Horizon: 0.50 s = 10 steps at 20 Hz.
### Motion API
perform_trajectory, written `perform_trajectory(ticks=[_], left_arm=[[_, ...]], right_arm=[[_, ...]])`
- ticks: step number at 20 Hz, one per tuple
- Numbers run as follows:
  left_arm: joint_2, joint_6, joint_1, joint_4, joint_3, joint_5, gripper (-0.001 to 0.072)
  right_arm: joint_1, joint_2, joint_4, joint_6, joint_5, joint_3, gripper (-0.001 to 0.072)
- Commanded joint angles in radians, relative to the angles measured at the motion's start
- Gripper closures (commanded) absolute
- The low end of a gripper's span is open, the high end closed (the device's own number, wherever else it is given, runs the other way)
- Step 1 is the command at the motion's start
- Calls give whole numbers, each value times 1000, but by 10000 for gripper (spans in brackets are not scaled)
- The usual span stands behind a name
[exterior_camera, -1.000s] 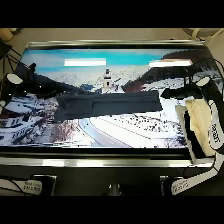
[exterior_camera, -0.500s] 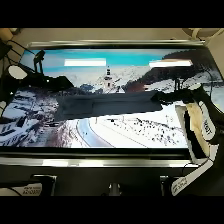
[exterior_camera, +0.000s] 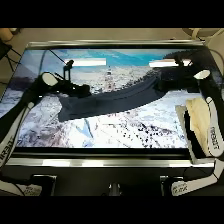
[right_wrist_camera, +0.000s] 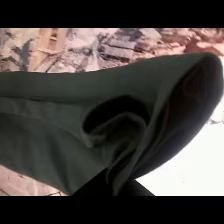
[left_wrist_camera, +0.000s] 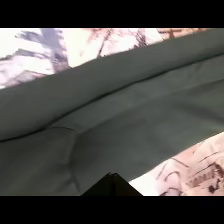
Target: Fold the shirts.
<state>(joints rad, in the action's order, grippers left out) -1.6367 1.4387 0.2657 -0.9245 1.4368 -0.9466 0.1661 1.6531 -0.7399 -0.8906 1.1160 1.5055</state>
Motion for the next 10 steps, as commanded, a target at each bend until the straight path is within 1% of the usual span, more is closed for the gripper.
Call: perform_trajectory(ticks=[1, 3, 5, 7, 10], left_arm=[[-112, 0, 93, 158, 0, 82, 682], [-159, 1, 138, 238, 0, 136, 683], [-197, 0, 178, 351, 0, 201, 683], [-238, -1, 225, 492, 0, 259, 683], [-288, -4, 309, 628, 1, 320, 683]], right_arm=[[-37, -177, -13, 10, 92, 2, 697], [-59, -258, -37, -23, 106, 2, 697], [-72, -327, -38, -64, 138, 2, 697], [-72, -377, -39, -86, 180, 2, 697], [-72, -429, -39, -114, 236, 2, 697]])
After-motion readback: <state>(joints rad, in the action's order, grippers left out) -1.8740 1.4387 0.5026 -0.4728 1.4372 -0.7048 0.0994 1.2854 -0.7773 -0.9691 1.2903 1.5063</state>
